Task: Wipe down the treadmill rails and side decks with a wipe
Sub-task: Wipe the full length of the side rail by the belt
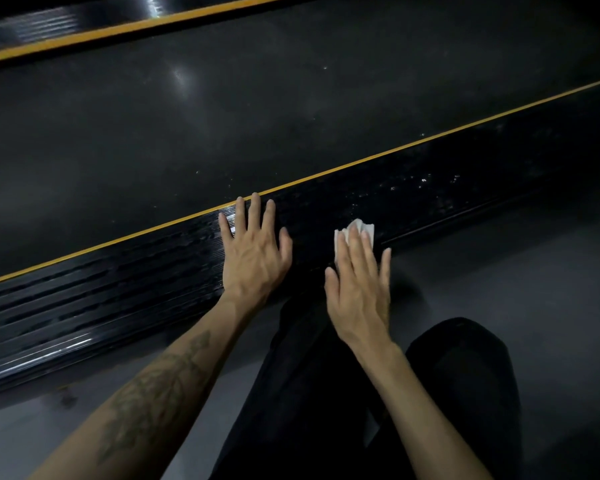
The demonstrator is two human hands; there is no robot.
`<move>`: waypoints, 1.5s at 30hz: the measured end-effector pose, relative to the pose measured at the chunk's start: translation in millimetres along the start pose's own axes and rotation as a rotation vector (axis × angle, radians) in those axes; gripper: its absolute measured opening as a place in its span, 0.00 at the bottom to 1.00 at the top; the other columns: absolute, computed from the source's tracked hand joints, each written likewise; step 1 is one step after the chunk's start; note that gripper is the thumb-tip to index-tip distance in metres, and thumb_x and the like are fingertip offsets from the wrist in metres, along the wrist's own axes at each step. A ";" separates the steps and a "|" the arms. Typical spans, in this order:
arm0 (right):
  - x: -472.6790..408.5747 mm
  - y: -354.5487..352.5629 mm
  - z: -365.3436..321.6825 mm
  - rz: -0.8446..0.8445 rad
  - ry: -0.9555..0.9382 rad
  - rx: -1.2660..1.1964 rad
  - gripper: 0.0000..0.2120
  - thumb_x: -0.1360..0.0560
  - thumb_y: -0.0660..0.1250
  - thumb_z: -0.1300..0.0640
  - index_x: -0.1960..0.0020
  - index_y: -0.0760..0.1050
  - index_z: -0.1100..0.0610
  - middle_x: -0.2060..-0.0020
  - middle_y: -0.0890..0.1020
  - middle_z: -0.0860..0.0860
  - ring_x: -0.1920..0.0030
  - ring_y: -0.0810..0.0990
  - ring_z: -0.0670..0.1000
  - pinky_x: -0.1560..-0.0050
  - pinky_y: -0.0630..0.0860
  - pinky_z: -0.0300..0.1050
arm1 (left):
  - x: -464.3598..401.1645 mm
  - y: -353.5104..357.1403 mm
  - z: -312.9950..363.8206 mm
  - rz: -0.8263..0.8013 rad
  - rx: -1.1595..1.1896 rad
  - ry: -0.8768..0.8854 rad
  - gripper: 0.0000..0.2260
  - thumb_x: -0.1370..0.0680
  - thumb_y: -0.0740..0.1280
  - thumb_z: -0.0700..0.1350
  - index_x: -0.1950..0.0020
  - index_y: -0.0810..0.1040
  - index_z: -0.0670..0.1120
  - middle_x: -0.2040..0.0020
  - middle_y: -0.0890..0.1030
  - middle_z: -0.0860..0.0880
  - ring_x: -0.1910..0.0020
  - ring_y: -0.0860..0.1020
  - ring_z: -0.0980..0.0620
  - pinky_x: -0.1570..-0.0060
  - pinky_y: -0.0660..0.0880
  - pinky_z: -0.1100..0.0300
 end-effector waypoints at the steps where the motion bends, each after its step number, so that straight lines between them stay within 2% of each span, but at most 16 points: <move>1: 2.3 2.0 -5.2 -0.005 -0.020 -0.014 0.29 0.16 0.49 0.49 0.16 0.55 0.56 0.16 0.52 0.54 0.17 0.48 0.52 0.18 0.47 0.62 | -0.3 0.1 0.1 0.001 -0.001 -0.001 0.29 0.18 0.50 0.56 0.18 0.62 0.46 0.17 0.58 0.43 0.17 0.51 0.42 0.20 0.46 0.36; 6: -21.5 4.7 -7.5 -0.039 -0.129 0.009 0.28 0.15 0.49 0.48 0.17 0.58 0.55 0.17 0.56 0.52 0.17 0.52 0.51 0.19 0.49 0.65 | -0.1 -0.6 0.9 0.000 0.010 -0.003 0.29 0.18 0.49 0.56 0.18 0.63 0.45 0.17 0.59 0.43 0.17 0.52 0.42 0.20 0.47 0.36; 12: -9.1 0.9 -6.8 -0.015 -0.011 0.025 0.29 0.15 0.47 0.45 0.16 0.55 0.55 0.16 0.52 0.53 0.17 0.47 0.52 0.18 0.44 0.62 | -0.3 -1.6 2.4 -0.002 0.011 -0.006 0.30 0.18 0.49 0.56 0.18 0.63 0.45 0.17 0.59 0.43 0.17 0.52 0.42 0.20 0.47 0.36; 16: -20.6 6.7 -18.7 -0.056 -0.112 0.002 0.29 0.15 0.48 0.45 0.17 0.58 0.56 0.17 0.56 0.54 0.17 0.51 0.53 0.18 0.49 0.61 | -0.4 -1.3 2.4 -0.003 0.013 -0.004 0.30 0.18 0.48 0.57 0.18 0.63 0.45 0.17 0.59 0.43 0.17 0.52 0.42 0.20 0.47 0.36; 18: -34.8 6.0 -11.4 -0.067 -0.140 0.021 0.29 0.15 0.47 0.45 0.17 0.59 0.54 0.17 0.57 0.52 0.17 0.52 0.52 0.19 0.48 0.62 | -0.4 -1.6 2.8 0.002 0.011 -0.002 0.30 0.18 0.48 0.57 0.19 0.63 0.45 0.17 0.59 0.43 0.17 0.52 0.41 0.20 0.48 0.36; 22: -31.2 -0.1 1.4 -0.028 -0.059 0.031 0.29 0.15 0.46 0.44 0.17 0.57 0.54 0.17 0.55 0.52 0.17 0.49 0.52 0.18 0.44 0.62 | -1.1 -0.8 2.5 -0.001 0.007 -0.003 0.30 0.18 0.49 0.56 0.19 0.64 0.45 0.17 0.60 0.42 0.17 0.53 0.41 0.20 0.48 0.36; 26: -21.0 4.3 -13.2 0.002 -0.064 -0.002 0.30 0.16 0.49 0.44 0.18 0.61 0.57 0.18 0.59 0.56 0.17 0.54 0.55 0.18 0.50 0.61 | -2.2 0.2 2.7 -0.001 0.006 -0.008 0.30 0.18 0.50 0.56 0.19 0.64 0.45 0.17 0.59 0.42 0.17 0.52 0.41 0.20 0.48 0.36; 29: -39.3 7.3 -13.6 -0.024 -0.125 -0.008 0.29 0.15 0.49 0.44 0.19 0.62 0.56 0.18 0.60 0.54 0.18 0.55 0.54 0.19 0.51 0.62 | -1.4 -0.1 2.9 -0.003 0.011 -0.003 0.29 0.18 0.50 0.56 0.19 0.63 0.45 0.17 0.59 0.43 0.17 0.52 0.41 0.20 0.47 0.36; 34: -37.5 2.7 -0.5 -0.032 -0.068 0.035 0.30 0.15 0.47 0.43 0.17 0.57 0.54 0.17 0.54 0.53 0.17 0.48 0.52 0.18 0.44 0.62 | -2.0 0.6 3.2 -0.008 0.013 -0.005 0.29 0.18 0.50 0.56 0.18 0.62 0.46 0.17 0.58 0.43 0.17 0.51 0.42 0.20 0.47 0.36; 37: -26.2 3.1 -11.6 -0.025 -0.056 0.012 0.30 0.16 0.48 0.43 0.18 0.59 0.56 0.18 0.58 0.54 0.17 0.52 0.54 0.18 0.47 0.61 | -2.5 0.6 2.8 0.000 0.018 -0.005 0.29 0.18 0.51 0.56 0.19 0.63 0.46 0.17 0.59 0.42 0.17 0.52 0.41 0.21 0.48 0.35; 41: -47.6 6.2 -15.6 -0.065 -0.141 -0.004 0.29 0.16 0.48 0.45 0.19 0.63 0.56 0.19 0.61 0.53 0.18 0.56 0.54 0.19 0.49 0.62 | -3.1 1.6 3.3 -0.011 0.019 0.001 0.29 0.18 0.50 0.56 0.18 0.62 0.46 0.17 0.58 0.42 0.17 0.51 0.41 0.21 0.48 0.35; 45: -51.7 2.5 -3.4 -0.071 -0.106 0.032 0.30 0.16 0.46 0.43 0.17 0.59 0.54 0.17 0.57 0.52 0.17 0.51 0.53 0.19 0.44 0.62 | -3.0 1.2 3.1 -0.003 0.009 -0.002 0.29 0.18 0.50 0.56 0.18 0.62 0.47 0.17 0.59 0.43 0.17 0.52 0.41 0.21 0.47 0.35</move>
Point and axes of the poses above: each hand's wrist, its own x-axis away from the middle knuckle, its own y-axis out of the palm, z = x × y, the point moved 4 cm from there along -x, towards the middle knuckle
